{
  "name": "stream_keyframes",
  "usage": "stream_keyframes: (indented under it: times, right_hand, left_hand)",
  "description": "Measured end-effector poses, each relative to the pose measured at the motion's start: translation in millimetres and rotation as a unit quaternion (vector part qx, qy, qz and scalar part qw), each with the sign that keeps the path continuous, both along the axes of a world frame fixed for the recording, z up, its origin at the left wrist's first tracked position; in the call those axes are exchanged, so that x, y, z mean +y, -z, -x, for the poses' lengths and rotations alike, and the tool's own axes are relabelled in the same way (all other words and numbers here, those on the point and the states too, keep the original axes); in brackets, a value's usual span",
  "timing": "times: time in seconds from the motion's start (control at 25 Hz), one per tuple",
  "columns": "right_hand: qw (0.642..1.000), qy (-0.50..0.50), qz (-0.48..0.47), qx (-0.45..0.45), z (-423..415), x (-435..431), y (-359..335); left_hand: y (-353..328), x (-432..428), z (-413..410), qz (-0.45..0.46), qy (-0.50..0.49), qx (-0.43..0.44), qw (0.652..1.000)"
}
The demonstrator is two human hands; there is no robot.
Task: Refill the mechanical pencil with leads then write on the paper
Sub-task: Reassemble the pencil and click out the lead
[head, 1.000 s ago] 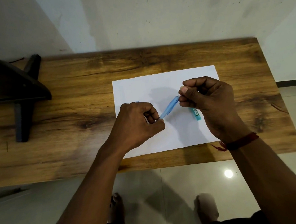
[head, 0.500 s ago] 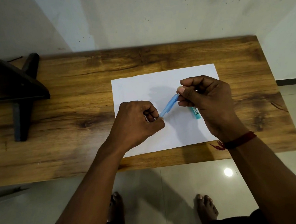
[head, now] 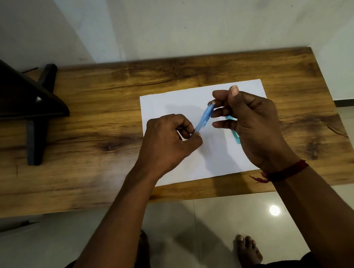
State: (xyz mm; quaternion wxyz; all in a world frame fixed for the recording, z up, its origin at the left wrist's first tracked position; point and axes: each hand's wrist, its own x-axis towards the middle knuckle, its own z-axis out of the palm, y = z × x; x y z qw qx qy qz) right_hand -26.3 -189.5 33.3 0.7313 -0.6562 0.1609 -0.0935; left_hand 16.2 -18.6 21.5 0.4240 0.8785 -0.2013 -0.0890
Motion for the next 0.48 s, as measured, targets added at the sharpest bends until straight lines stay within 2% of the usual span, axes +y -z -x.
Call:
stream_keyframes:
  times: [0.28,0.36,0.48]
  right_hand:
    - [1.000,-0.008,-0.021,-0.003,-2.1,10.6,-1.8]
    - [1.000,-0.002,0.003,-0.001,-4.3,14.3,0.3]
    - [0.995,0.013,0.094,0.019,-9.8,23.2,6.6]
  left_hand:
    - [1.4,3.1,-1.5,0.019,-0.032,-0.017,0.999]
    - [0.0,6.5,-4.7,0.060,-0.059,-0.007,0.996]
    - [-3.8,16.0,-12.0,0.107,-0.122,0.024,0.987]
